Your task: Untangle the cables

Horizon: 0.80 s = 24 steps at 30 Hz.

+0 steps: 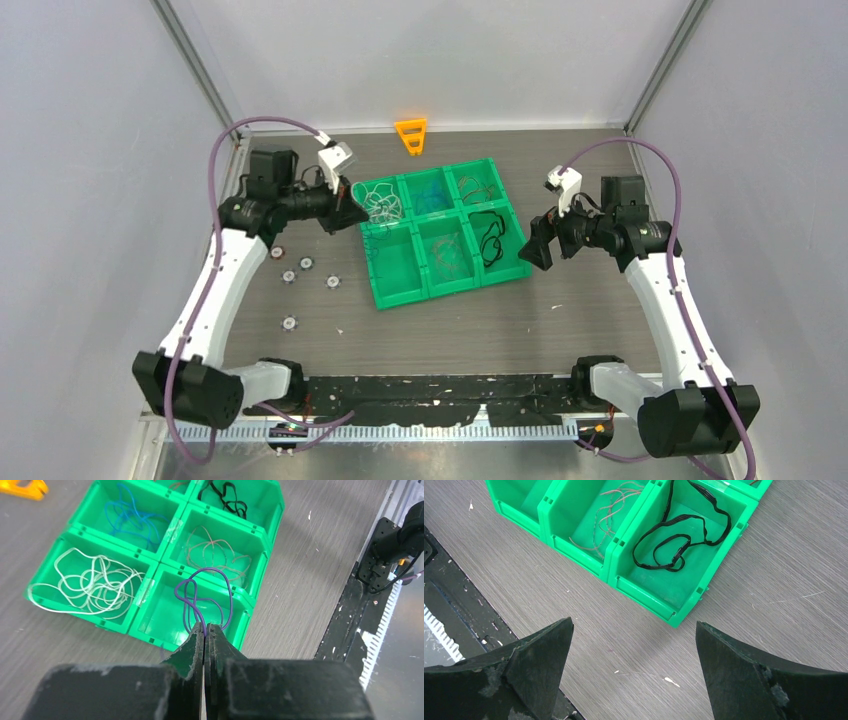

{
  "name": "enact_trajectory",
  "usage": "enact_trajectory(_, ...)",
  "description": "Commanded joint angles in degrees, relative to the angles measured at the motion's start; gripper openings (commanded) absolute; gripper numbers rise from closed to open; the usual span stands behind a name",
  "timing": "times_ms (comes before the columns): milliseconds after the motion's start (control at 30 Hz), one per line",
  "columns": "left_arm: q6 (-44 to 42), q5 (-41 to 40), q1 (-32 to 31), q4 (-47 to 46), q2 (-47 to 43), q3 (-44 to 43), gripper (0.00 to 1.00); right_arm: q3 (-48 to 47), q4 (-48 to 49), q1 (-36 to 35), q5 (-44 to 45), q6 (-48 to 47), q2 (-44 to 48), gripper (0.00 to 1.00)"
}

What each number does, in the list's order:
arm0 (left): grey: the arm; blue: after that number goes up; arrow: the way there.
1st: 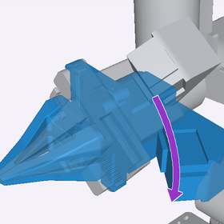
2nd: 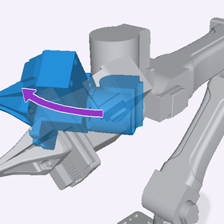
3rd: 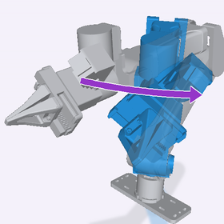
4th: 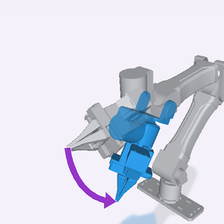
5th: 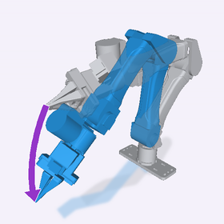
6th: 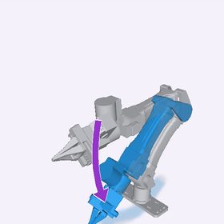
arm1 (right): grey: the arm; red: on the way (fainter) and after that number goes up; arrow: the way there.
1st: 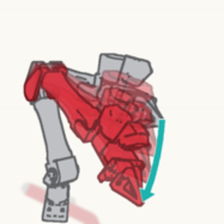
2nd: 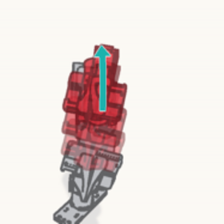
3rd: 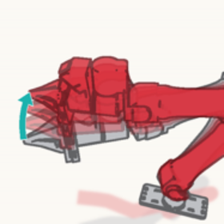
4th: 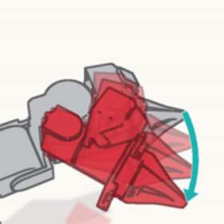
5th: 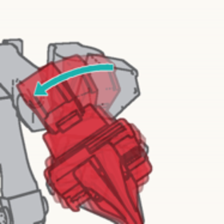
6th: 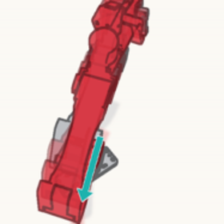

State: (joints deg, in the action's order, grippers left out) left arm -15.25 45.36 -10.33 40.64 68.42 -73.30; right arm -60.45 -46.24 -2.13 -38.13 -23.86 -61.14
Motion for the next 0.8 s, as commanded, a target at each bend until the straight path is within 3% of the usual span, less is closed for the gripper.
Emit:
enact_trajectory(0, 3.41, 0.02, -0.53, -7.83, 3.87, -0.57, 0.0, -1.73, 2.12, 0.16, -0.49, -0.34, 0.08, 0.99)
enact_trajectory(300, 1.22, -0.33, -1.69, -10.21, 11.89, 3.72, 0.0, -0.92, 3.47, 0.17, -0.97, 0.92, -0.96, 0.99)
enact_trajectory(633, -7.79, -7.12, -4.93, -1.34, 20.19, 8.17, 0.0, -0.41, 3.62, 0.16, -0.47, 0.6, -0.27, 0.99)
enact_trajectory(667, -7.86, -8.61, -5.47, -0.47, 20.55, 7.84, 0.05, -0.39, 3.68, 0.18, -0.5, 0.62, -0.33, 0.99)
enact_trajectory(767, -5.73, -11.3, -5.86, -0.1, 18.58, 6.39, 0.34, -0.68, 3.62, 0.13, -0.43, 0.6, -0.39, 0.99)
